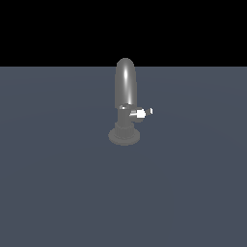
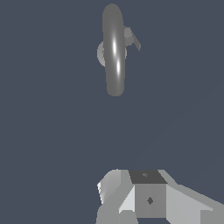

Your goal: Turn on the faucet by rotating a designated handle.

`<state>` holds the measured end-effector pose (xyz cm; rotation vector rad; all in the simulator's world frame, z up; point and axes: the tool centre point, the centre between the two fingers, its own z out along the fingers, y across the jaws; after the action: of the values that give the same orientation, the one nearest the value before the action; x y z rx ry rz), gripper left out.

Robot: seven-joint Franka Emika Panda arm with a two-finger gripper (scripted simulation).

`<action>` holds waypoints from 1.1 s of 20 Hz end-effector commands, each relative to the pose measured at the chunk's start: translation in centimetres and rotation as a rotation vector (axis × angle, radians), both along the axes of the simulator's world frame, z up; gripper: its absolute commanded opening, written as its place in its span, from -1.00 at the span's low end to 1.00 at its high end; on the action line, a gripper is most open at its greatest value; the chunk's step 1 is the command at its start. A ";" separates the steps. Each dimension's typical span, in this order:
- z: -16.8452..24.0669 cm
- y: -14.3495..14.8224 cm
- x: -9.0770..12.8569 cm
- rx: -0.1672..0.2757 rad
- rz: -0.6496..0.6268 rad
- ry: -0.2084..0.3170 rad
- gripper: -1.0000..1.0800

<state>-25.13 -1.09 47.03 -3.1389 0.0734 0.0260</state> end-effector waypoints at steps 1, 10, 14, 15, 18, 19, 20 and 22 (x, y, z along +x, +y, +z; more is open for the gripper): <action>0.0 0.0 0.0 0.000 0.000 0.000 -1.00; 0.1 0.3 0.9 0.012 -0.026 0.030 -1.00; 0.1 0.6 1.9 0.026 -0.055 0.063 -1.00; 0.1 0.6 2.3 0.030 -0.064 0.074 -1.00; 0.1 0.9 3.4 0.045 -0.095 0.109 -1.00; 0.1 1.0 3.8 0.051 -0.106 0.123 -1.00; 0.1 1.1 4.2 0.057 -0.119 0.137 -1.00; 0.0 1.2 5.2 0.069 -0.146 0.168 -1.00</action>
<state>-20.64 0.00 47.10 -3.0606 0.2648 0.2505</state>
